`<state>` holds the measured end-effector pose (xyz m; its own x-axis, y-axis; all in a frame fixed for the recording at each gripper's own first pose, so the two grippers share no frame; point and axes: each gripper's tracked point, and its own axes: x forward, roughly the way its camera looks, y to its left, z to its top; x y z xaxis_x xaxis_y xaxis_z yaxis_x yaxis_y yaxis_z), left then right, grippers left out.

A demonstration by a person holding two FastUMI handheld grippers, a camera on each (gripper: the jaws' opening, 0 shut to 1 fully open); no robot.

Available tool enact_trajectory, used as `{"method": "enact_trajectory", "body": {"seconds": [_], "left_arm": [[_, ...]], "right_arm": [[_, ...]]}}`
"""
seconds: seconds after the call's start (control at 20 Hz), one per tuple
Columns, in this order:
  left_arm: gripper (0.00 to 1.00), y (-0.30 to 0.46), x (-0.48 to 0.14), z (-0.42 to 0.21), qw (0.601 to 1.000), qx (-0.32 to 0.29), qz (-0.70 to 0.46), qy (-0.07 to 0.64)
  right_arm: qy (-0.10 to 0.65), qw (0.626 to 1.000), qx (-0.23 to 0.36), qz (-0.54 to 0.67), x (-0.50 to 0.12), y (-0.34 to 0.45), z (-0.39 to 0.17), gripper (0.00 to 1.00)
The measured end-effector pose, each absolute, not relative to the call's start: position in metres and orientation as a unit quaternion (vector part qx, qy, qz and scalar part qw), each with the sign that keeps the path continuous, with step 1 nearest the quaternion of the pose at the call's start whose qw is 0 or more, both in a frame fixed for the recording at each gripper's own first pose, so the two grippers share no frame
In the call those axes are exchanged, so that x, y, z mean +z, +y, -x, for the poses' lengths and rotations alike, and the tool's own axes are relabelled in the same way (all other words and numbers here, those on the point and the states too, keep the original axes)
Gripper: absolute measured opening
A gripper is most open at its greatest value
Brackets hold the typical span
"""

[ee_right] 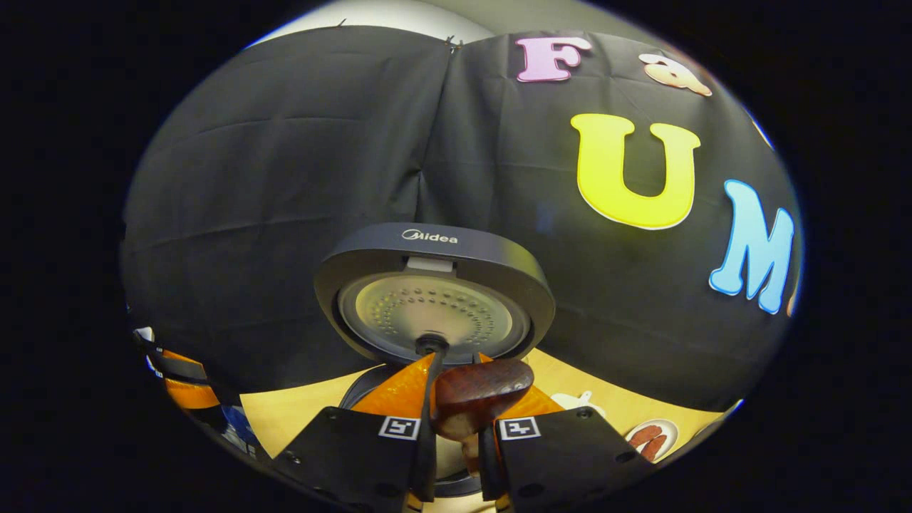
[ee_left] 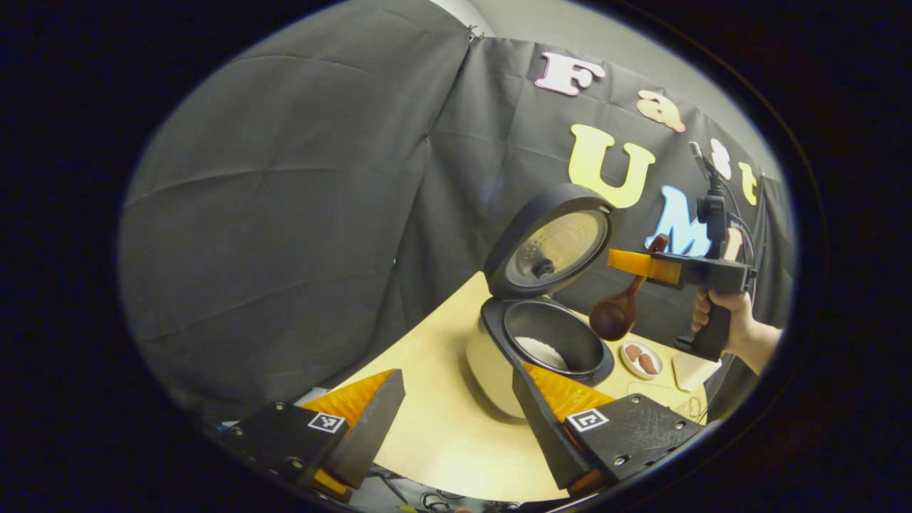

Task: Close the left gripper, press the button to open the rice cooker; take a wooden spoon from the chopstick holder with the right hand, scoop a spoonful of rice and pour it into the rice cooker, then put the wooden spoon back into the chopstick holder.

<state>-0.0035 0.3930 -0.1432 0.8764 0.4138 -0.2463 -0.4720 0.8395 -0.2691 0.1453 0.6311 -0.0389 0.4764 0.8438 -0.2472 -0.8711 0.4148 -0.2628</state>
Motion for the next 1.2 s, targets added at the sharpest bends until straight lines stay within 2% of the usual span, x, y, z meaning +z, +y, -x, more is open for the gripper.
{"method": "enact_trajectory", "body": {"seconds": [0.2, 0.45, 0.5, 0.6, 0.7, 0.75, 0.85, 0.95, 1.2], "left_arm": [[0.97, 0.385, -0.149, -0.015, 0.960, 0.207, 0.162, 0.096], [0.97, 0.357, -0.133, -0.050, 0.970, 0.172, 0.143, 0.093], [0.97, 0.349, -0.128, -0.056, 0.972, 0.164, 0.139, 0.092], [0.97, 0.329, -0.119, -0.071, 0.977, 0.147, 0.126, 0.090], [0.96, 0.304, -0.112, -0.083, 0.981, 0.132, 0.108, 0.093], [0.96, 0.290, -0.111, -0.091, 0.983, 0.125, 0.101, 0.093], [0.96, 0.261, -0.104, -0.099, 0.985, 0.116, 0.093, 0.092], [0.96, 0.232, -0.103, -0.107, 0.985, 0.113, 0.093, 0.092], [0.97, 0.151, -0.115, -0.129, 0.986, 0.100, 0.087, 0.104]], "right_arm": [[0.037, 0.849, 0.496, 0.177, -0.028, 0.609, -0.144, 0.26], [-0.010, 0.865, 0.467, 0.184, 0.012, 0.557, -0.148, 0.26], [-0.014, 0.869, 0.460, 0.184, 0.016, 0.544, -0.151, 0.22], [-0.022, 0.876, 0.450, 0.169, 0.025, 0.515, -0.155, 0.26], [-0.017, 0.884, 0.439, 0.157, 0.024, 0.484, -0.165, 0.23], [-0.011, 0.889, 0.431, 0.153, 0.020, 0.463, -0.171, 0.26], [0.000, 0.900, 0.412, 0.144, 0.017, 0.421, -0.182, 0.23], [0.011, 0.909, 0.395, 0.136, 0.012, 0.379, -0.195, 0.26], [0.034, 0.933, 0.343, 0.104, 0.001, 0.278, -0.228, 0.26]]}}
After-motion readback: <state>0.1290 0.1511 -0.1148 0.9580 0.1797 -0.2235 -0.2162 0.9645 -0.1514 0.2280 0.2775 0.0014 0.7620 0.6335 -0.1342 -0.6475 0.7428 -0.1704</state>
